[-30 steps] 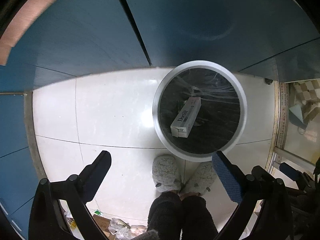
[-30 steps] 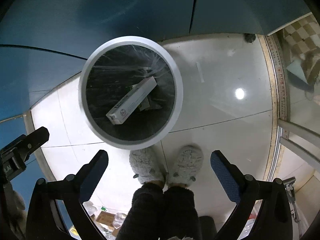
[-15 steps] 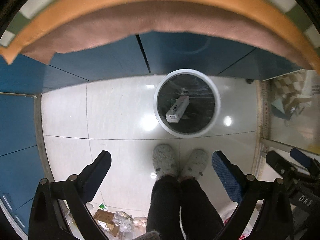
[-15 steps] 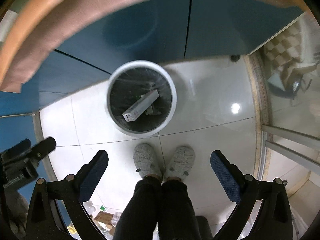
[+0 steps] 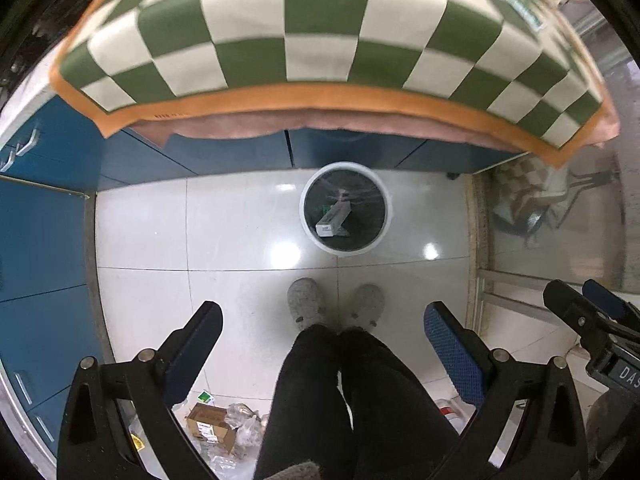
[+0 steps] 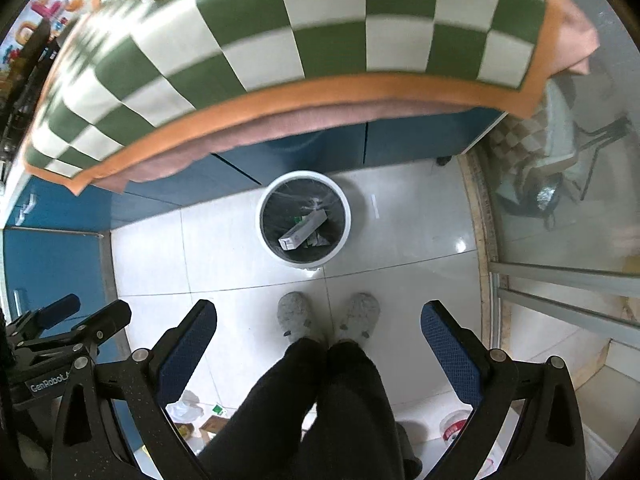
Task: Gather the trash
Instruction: 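Raise both tools from the bin back toward the counter, then grasp the white sachet with the left tool while the right tool grasps the green-white strip sachet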
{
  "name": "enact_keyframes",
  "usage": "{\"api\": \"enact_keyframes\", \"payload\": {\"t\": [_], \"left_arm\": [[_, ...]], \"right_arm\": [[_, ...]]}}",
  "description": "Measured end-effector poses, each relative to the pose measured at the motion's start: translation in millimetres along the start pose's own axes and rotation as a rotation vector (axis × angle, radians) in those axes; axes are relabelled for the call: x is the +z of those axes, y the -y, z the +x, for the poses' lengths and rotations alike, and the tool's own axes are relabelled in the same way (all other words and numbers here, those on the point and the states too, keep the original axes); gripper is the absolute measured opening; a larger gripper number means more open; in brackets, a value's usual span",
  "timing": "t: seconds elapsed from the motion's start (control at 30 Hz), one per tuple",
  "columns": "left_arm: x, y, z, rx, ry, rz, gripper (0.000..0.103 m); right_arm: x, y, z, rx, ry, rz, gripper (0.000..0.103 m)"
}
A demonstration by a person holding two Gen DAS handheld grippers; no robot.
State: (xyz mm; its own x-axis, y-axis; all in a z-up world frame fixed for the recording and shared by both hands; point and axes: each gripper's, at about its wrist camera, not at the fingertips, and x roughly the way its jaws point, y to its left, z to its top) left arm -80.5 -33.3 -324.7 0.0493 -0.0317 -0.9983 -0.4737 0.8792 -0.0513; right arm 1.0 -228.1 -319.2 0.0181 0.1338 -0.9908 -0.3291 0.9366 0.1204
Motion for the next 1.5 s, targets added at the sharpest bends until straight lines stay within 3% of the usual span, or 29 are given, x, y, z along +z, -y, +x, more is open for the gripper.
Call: {"api": "enact_keyframes", "payload": {"t": [0.17, 0.27, 0.43, 0.57, 0.87, 1.07, 1.27, 1.3, 1.4, 1.47, 1.5], "left_arm": [[8, -2, -46, -0.021, 0.1, 0.005, 0.103], [29, -3, -73, -0.015, 0.185, 0.019, 0.103], [81, -4, -113, 0.062, 0.318, 0.02, 0.103], [137, -8, -125, 0.054, 0.363, -0.057, 0.103], [262, -22, -82, -0.02, 0.227, -0.303, 0.102], [327, -9, -30, -0.06, 0.13, -0.335, 0.097], [361, 22, 3, -0.018, 0.081, -0.258, 0.09], [364, 28, 6, 0.004, 0.075, -0.239, 0.083], [364, 44, 6, 0.078, 0.103, -0.175, 0.075], [363, 48, 1, 0.078, 0.122, -0.165, 0.06], [362, 49, -1, 0.081, 0.129, -0.159, 0.046]], "right_arm": [[-2, -12, -51, 0.042, 0.044, 0.019, 0.103], [6, -18, -76, 0.084, 0.087, 0.048, 0.103], [49, -17, -110, 0.149, 0.165, 0.115, 0.103], [101, -8, -123, 0.151, 0.214, 0.138, 0.103], [250, 34, -85, 0.142, 0.173, 0.184, 0.103], [336, 47, -28, 0.086, 0.091, 0.179, 0.103], [377, 35, 17, 0.022, 0.038, 0.095, 0.103], [381, 34, 22, 0.016, 0.035, 0.086, 0.101], [386, 31, 28, -0.03, 0.051, 0.062, 0.095], [388, 30, 29, -0.039, 0.062, 0.042, 0.094], [388, 30, 28, -0.05, 0.075, 0.032, 0.087]]}}
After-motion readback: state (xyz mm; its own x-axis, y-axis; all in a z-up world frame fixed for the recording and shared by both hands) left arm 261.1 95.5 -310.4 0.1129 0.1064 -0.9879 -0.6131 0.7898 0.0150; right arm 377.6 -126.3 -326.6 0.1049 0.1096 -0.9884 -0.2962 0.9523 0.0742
